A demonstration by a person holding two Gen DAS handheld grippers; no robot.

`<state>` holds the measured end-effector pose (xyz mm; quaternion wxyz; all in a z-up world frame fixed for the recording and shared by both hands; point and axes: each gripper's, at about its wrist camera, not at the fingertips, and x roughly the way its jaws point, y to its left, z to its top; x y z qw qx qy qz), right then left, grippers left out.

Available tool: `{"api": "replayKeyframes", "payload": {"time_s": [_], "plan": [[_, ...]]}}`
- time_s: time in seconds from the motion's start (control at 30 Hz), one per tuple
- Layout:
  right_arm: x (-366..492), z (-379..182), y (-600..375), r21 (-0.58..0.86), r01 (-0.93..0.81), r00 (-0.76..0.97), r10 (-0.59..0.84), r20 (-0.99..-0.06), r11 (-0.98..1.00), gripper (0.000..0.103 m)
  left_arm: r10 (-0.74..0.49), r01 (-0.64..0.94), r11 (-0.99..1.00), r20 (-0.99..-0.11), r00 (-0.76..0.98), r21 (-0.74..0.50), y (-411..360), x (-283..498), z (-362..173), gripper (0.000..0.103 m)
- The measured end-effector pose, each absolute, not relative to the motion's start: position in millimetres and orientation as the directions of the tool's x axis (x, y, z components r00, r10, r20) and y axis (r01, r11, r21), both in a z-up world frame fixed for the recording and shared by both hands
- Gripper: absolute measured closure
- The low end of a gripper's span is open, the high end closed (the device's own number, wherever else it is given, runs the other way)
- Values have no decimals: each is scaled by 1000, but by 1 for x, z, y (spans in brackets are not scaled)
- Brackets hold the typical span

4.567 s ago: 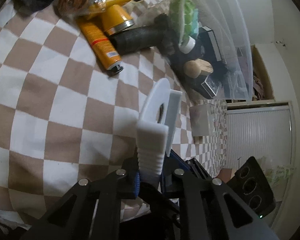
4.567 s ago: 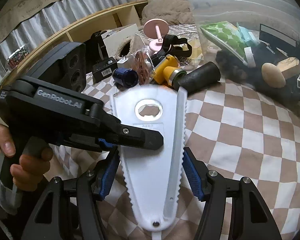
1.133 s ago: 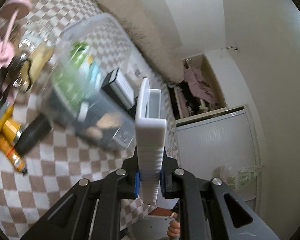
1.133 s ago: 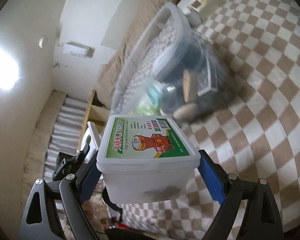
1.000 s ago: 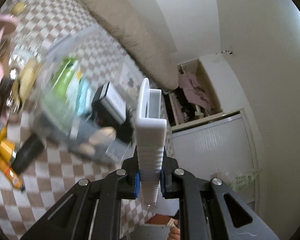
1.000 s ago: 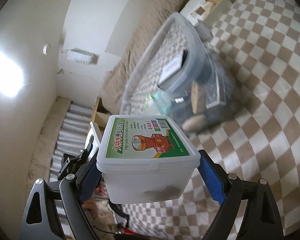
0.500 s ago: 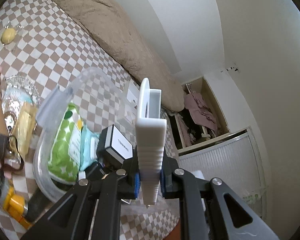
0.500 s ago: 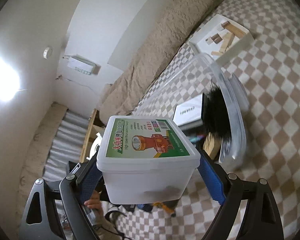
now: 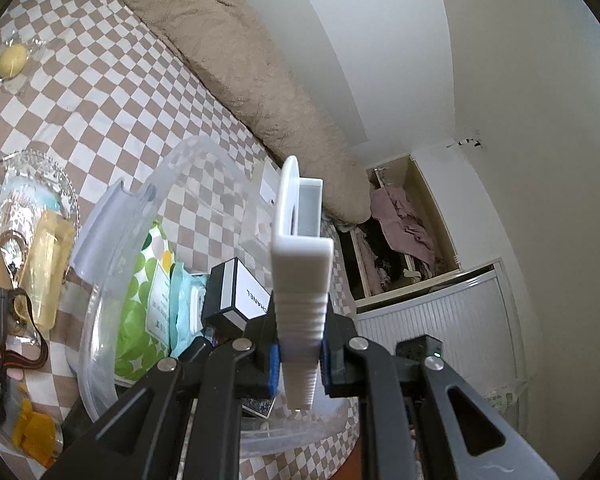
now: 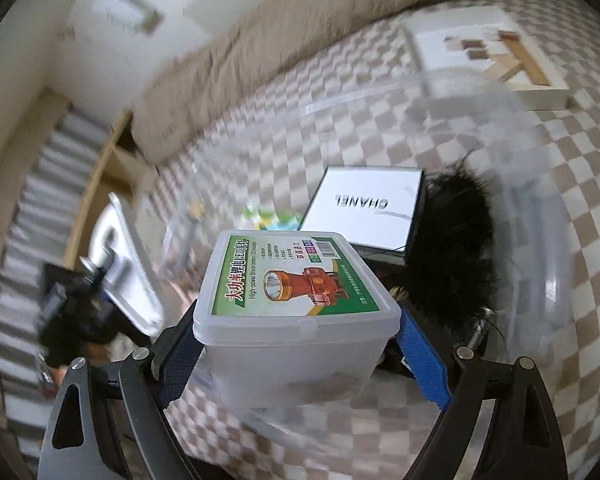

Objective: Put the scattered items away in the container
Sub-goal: 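Carry the flashlight box into the clear box with the right tool while the left tool carries the scraper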

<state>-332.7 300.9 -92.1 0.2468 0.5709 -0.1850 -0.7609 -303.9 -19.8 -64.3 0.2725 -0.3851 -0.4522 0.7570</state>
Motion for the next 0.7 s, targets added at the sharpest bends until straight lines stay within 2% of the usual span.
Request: {"api": "replayKeyframes", "payload": {"time_s": [0.3, 0.4, 0.47, 0.7], "plan": [[-353, -149, 258, 526, 169, 57, -524, -850, -833, 10, 746, -82, -448, -322, -583, -891, -31, -303, -55, 88], [-353, -147, 252, 359, 224, -9, -370, -929, -906, 3, 744, -81, -459, -333, -579, -885, -30, -304, -57, 88], [-351, -136, 253, 257, 260, -88, -288, -954, -931, 3, 742, -77, -468, -344, -576, -880, -28, -305, -58, 88], [-349, -108, 268, 188, 269, -208, -247, -946, -945, 3, 709, -79, -535, -397, -583, -841, -19, -306, -62, 88]]}}
